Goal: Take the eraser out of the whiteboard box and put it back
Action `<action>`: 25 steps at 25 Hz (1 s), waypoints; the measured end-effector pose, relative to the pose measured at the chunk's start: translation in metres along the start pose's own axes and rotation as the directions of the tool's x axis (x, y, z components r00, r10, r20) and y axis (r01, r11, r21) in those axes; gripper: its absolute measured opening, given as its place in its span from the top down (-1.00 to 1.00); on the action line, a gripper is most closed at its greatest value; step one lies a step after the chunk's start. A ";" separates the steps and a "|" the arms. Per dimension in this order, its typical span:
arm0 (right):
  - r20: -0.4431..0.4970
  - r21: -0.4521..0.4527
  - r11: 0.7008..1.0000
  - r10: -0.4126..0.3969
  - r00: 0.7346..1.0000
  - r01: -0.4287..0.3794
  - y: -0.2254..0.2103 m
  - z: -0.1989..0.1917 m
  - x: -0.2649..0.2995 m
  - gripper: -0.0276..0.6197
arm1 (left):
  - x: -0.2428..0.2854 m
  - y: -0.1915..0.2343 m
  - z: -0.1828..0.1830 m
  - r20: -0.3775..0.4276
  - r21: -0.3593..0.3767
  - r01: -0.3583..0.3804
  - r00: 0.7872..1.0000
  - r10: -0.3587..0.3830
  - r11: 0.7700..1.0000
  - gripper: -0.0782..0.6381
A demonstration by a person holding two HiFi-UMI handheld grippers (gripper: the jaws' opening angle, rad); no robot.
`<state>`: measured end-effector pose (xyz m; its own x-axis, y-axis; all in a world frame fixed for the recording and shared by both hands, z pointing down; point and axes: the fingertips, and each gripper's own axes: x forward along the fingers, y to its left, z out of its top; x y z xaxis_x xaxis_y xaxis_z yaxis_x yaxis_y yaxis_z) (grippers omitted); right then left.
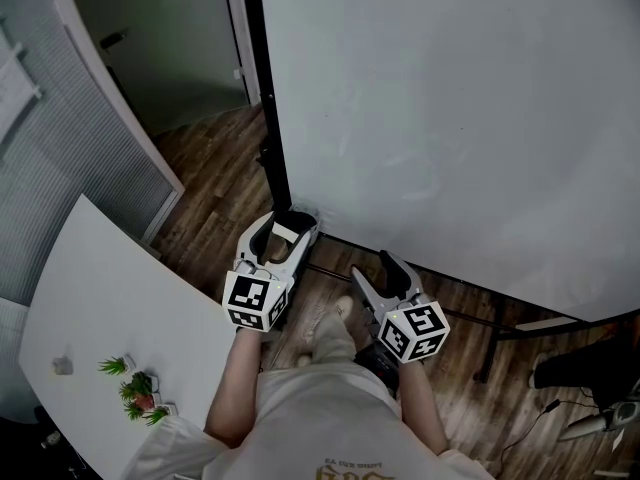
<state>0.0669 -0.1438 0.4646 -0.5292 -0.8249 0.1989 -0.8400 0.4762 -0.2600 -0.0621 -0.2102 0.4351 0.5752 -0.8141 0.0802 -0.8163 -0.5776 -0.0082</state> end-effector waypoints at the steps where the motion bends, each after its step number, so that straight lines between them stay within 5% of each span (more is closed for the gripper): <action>1: 0.001 -0.002 1.000 0.001 1.000 -0.001 0.001 0.000 0.000 0.06 | -0.001 0.000 0.001 0.003 -0.001 0.000 1.000 0.000 1.000 0.04; 25: 0.021 -0.023 1.000 0.015 1.000 -0.014 0.021 0.004 -0.006 0.06 | -0.027 -0.004 0.026 0.067 0.000 0.009 0.998 -0.009 1.000 0.04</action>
<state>0.0528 -0.1300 0.4540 -0.5388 -0.8240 0.1751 -0.8349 0.4948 -0.2409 -0.0727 -0.1874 0.4075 0.5851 -0.8109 0.0134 -0.8109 -0.5852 -0.0072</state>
